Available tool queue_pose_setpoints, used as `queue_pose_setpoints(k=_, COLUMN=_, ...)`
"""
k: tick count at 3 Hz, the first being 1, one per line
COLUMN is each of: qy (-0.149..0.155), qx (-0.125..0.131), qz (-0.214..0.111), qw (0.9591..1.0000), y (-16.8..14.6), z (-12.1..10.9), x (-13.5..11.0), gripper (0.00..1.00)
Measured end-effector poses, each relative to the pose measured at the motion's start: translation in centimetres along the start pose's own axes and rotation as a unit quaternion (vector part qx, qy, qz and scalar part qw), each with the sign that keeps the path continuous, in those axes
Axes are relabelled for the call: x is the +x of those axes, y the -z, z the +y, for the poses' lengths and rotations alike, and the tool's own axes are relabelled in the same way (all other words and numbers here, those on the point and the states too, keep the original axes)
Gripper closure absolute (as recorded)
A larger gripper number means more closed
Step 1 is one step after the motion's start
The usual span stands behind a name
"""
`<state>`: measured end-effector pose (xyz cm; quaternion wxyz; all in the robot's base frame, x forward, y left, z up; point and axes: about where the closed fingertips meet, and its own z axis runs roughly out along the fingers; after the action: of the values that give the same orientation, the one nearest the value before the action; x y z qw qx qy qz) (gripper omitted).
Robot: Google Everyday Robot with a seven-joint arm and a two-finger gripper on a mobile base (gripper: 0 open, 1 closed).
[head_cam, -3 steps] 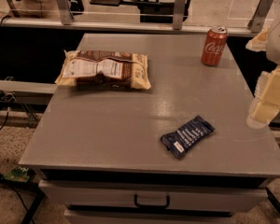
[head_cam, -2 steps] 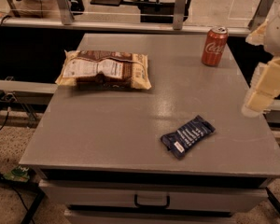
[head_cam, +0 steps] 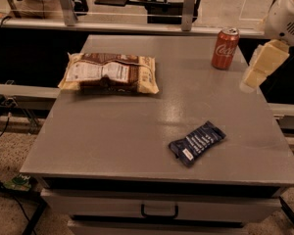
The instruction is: Move coke can near rxbar blueberry
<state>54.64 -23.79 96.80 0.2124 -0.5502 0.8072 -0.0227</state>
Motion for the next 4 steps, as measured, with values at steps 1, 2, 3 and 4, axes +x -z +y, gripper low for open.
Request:
queue_pose_setpoints(k=1, qy=-0.06, qx=0.031, qz=-0.02, qw=0.9975, y=-2.7, z=-6.6, x=0.5, gripper=0.0)
queue_pose_setpoints(k=2, qy=-0.108, qx=0.052, qz=-0.038, qw=0.9921, y=-4.2, z=-10.6, x=0.9, gripper=0.0)
queue_pose_setpoints(k=3, qy=-0.158, qx=0.061, qz=-0.061, qw=0.9837, y=-5.9, z=-13.6, x=1.3, gripper=0.0)
queue_pose_setpoints(k=4, qy=-0.195, qx=0.058, qz=-0.08, qw=0.9759, y=-7.9, z=-15.6, x=1.2, gripper=0.0)
